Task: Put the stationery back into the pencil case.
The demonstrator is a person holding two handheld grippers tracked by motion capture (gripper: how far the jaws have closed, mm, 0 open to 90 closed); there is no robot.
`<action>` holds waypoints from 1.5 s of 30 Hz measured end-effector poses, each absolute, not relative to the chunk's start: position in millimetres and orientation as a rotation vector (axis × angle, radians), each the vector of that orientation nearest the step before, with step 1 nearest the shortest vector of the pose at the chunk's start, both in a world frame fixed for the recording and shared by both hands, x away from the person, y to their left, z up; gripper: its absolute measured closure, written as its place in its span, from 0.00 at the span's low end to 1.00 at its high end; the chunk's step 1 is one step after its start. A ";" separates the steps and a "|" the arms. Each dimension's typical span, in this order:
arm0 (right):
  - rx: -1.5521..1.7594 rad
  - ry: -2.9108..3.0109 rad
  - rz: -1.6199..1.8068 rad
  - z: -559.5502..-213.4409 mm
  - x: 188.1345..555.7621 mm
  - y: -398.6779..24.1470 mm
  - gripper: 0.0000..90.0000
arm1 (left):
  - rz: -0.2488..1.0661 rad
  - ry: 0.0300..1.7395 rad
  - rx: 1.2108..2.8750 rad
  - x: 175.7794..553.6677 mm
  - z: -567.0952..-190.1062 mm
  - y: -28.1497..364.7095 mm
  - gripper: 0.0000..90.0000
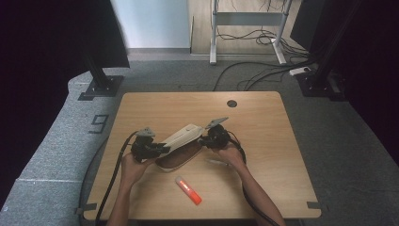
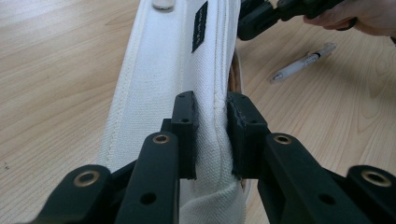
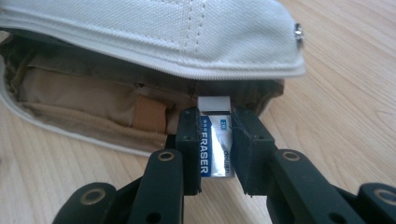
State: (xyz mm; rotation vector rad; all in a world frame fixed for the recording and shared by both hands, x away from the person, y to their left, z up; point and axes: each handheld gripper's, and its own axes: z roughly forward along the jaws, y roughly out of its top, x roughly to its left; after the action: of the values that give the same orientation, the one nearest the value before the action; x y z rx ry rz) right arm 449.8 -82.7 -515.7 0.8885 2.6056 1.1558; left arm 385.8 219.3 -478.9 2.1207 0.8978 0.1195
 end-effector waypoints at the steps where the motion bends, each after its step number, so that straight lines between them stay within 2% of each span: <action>1: 0.887 2.608 1.154 -516.6 450.7 -80.8 0.80 | 0.119 0.898 2.120 385.8 -478.9 219.3 0.82; 18: 0.886 2.618 1.134 -529.2 460.4 -51.7 0.80 | 0.112 0.886 2.124 385.8 -478.7 216.5 0.82; 33: 0.900 2.602 1.156 -535.5 467.9 -44.9 0.79 | 0.117 0.872 2.131 384.7 -477.2 213.1 0.82; 39: 0.886 2.611 1.137 -532.3 465.3 -45.8 0.67 | 0.122 0.875 2.136 385.0 -477.7 213.7 0.82; 45: 0.873 2.618 1.138 -524.3 460.4 -52.5 0.61 | 0.125 0.879 2.131 385.1 -478.0 214.3 0.82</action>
State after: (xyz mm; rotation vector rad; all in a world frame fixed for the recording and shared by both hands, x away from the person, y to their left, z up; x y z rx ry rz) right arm 460.4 -52.5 -524.3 0.8731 2.6181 1.1384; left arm 385.1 214.3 -478.0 2.1307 0.8792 0.1246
